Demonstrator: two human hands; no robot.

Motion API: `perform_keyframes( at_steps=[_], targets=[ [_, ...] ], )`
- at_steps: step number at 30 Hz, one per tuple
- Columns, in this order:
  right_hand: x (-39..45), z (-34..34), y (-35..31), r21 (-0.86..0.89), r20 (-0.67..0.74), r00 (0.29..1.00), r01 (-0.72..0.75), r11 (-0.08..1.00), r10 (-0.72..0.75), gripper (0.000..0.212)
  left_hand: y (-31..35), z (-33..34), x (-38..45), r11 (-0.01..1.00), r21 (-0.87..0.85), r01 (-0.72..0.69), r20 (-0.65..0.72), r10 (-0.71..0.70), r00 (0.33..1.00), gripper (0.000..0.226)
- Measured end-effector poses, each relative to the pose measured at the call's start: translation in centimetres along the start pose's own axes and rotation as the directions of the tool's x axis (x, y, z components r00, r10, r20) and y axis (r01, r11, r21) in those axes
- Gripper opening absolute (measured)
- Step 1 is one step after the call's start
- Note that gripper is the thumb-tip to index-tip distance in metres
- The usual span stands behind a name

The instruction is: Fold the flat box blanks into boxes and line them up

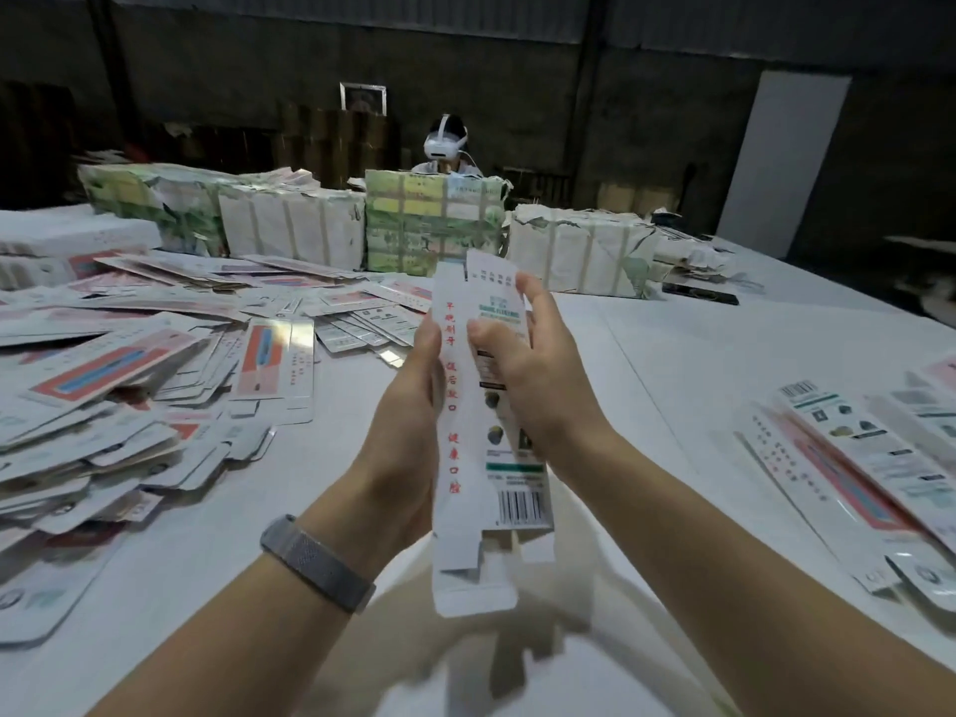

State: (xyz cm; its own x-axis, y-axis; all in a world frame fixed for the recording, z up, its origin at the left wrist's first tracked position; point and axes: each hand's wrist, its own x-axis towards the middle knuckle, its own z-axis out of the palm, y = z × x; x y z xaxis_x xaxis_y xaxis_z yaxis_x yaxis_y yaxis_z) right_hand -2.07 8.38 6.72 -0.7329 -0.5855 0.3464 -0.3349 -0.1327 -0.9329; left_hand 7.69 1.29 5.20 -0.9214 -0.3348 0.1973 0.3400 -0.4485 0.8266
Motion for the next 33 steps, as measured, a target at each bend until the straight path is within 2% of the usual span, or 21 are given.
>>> perform_keyframes(
  at_steps=[2, 3, 5, 6, 7, 8, 10, 11, 13, 14, 15, 17, 20, 22, 23, 26, 31, 33],
  targets=[
    [-0.2, 0.3, 0.2, -0.112, 0.01, 1.0, 0.003, 0.994, -0.002, 0.067, -0.4, -0.1, -0.1, 1.0, -0.017, -0.008, -0.017, 0.007, 1.0, 0.05],
    [-0.3, 0.4, 0.3, -0.16, 0.011, 1.0, 0.016, 0.987, -0.014, 0.06, -0.5, -0.2, -0.2, 1.0, -0.029, 0.004, -0.011, -0.005, 1.0, 0.049],
    [-0.2, 0.4, 0.2, -0.253, 0.016, 0.999, 0.032, 0.967, -0.029, 0.032, -0.9, 0.0, -0.5, 0.999, -0.013, 0.039, 0.024, -0.038, 0.999, 0.046],
    [-0.2, 0.2, 0.0, -0.276, 0.033, 0.999, 0.023, 0.961, -0.015, 0.03, -1.0, 0.2, -0.4, 0.998, 0.051, 0.046, 0.023, -0.047, 0.999, 0.045],
    [-0.1, 0.0, -0.1, -0.269, 0.057, 0.998, 0.007, 0.963, 0.009, 0.032, -1.1, 0.4, 0.0, 0.991, 0.131, 0.017, 0.049, -0.024, 0.999, 0.044],
    [0.0, -0.3, -0.2, -0.243, 0.089, 0.995, -0.02, 0.97, 0.043, 0.035, -1.3, -0.1, -0.4, 0.969, 0.23, -0.09, 0.119, 0.064, 0.991, 0.043],
    [-0.1, -1.2, -0.6, -0.134, 0.168, 0.98, -0.087, 0.987, 0.109, 0.038, -1.3, -0.6, -0.3, 0.914, 0.305, -0.268, 0.197, 0.215, 0.957, 0.043],
    [-0.2, -1.7, -0.8, -0.073, 0.18, 0.976, -0.11, 0.991, 0.122, 0.04, -1.5, -0.2, 0.1, 0.905, 0.321, -0.279, 0.223, 0.214, 0.951, 0.045],
    [-0.3, -2.5, -1.3, -0.014, 0.122, 0.986, -0.116, 0.993, 0.117, 0.045, -1.7, 1.3, 1.0, 0.93, 0.339, -0.143, 0.127, 0.105, 0.986, 0.042],
    [-0.2, -2.8, -1.4, 0.002, 0.08, 0.991, -0.103, 0.995, 0.103, 0.041, -1.9, 2.0, 1.2, 0.937, 0.336, -0.095, 0.093, 0.068, 0.993, 0.039],
    [-0.2, -3.2, -1.5, 0.026, 0.047, 0.995, -0.091, 0.996, 0.089, 0.035, -2.0, 2.3, 1.3, 0.936, 0.335, -0.112, 0.101, 0.083, 0.991, 0.038],
    [-0.3, -4.1, -1.6, 0.1, 0.014, 0.997, -0.081, 0.992, 0.08, 0.031, -2.0, 2.9, 1.9, 0.939, 0.31, -0.15, 0.103, 0.123, 0.987, 0.049],
    [-1.0, -5.5, -1.4, 0.165, 0.065, 0.997, -0.062, 0.984, 0.052, 0.046, -2.0, 3.1, 2.6, 0.938, 0.331, -0.108, 0.109, 0.075, 0.991, 0.089],
    [-1.7, -6.2, -0.9, 0.176, 0.107, 0.994, -0.054, 0.983, 0.036, 0.048, -2.5, 2.4, 2.2, 0.929, 0.356, -0.098, 0.098, 0.067, 0.993, 0.097],
    [-2.0, -6.4, -0.5, 0.176, 0.114, 0.993, -0.052, 0.983, 0.032, 0.047, -2.7, 2.3, 2.1, 0.937, 0.335, -0.095, 0.104, 0.064, 0.993, 0.091],
    [-2.5, -6.3, 0.2, 0.18, 0.118, 0.992, -0.063, 0.982, 0.043, 0.048, -3.3, 1.9, 1.7, 0.938, 0.323, -0.126, 0.093, 0.101, 0.991, 0.054],
    [-2.5, -5.4, 0.8, 0.208, 0.044, 0.999, -0.024, 0.978, 0.015, 0.049, -3.4, 1.7, 1.3, 0.942, 0.287, -0.171, 0.015, 0.175, 0.985, 0.051],
    [-2.6, -5.3, 1.1, 0.228, 0.013, 1.0, -0.024, 0.973, 0.021, 0.044, -3.6, 1.5, 1.4, 0.948, 0.273, -0.161, -0.003, 0.168, 0.986, 0.042]
  ],
)
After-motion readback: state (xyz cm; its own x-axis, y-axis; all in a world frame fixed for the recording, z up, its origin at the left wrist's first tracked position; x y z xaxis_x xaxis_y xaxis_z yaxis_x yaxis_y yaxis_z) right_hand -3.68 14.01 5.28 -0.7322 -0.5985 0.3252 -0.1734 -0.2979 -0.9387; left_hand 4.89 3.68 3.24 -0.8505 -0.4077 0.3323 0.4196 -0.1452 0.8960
